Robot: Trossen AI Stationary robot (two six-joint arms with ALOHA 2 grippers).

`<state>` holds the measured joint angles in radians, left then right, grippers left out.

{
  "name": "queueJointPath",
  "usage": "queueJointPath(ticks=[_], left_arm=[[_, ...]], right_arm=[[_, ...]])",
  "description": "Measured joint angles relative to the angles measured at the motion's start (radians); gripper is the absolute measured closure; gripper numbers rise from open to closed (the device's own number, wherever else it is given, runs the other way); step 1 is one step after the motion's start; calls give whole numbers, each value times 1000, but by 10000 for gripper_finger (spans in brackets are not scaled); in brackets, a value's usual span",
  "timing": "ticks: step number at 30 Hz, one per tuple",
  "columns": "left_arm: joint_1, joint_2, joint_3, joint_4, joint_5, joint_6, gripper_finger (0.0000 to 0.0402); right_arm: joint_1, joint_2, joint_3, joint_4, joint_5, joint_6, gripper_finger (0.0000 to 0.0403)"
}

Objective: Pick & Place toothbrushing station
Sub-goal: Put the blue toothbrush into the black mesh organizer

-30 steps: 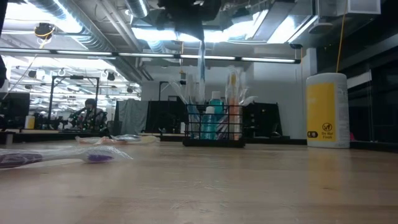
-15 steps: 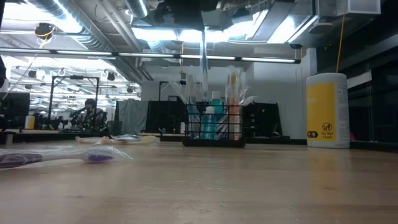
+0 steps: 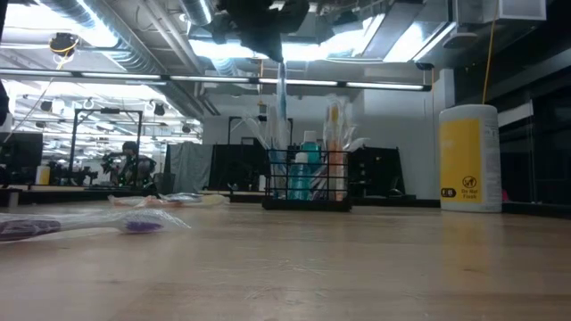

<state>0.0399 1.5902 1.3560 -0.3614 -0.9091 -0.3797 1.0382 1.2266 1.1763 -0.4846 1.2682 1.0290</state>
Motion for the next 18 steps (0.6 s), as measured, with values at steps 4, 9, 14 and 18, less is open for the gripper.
queueJointPath(ticks=[4,9,14,18], left_arm=[[0,0,0,-57,30,-48,400],[0,5,-43,-62,89,-108,400],[0,6,-104,-60,157,-164,400],[2,6,-139,-55,208,-196,395]], right_arm=[[0,0,0,-3,0,0,239],[0,0,0,-9,7,0,239],[0,0,0,-13,7,4,239],[0,0,0,-13,7,3,239]])
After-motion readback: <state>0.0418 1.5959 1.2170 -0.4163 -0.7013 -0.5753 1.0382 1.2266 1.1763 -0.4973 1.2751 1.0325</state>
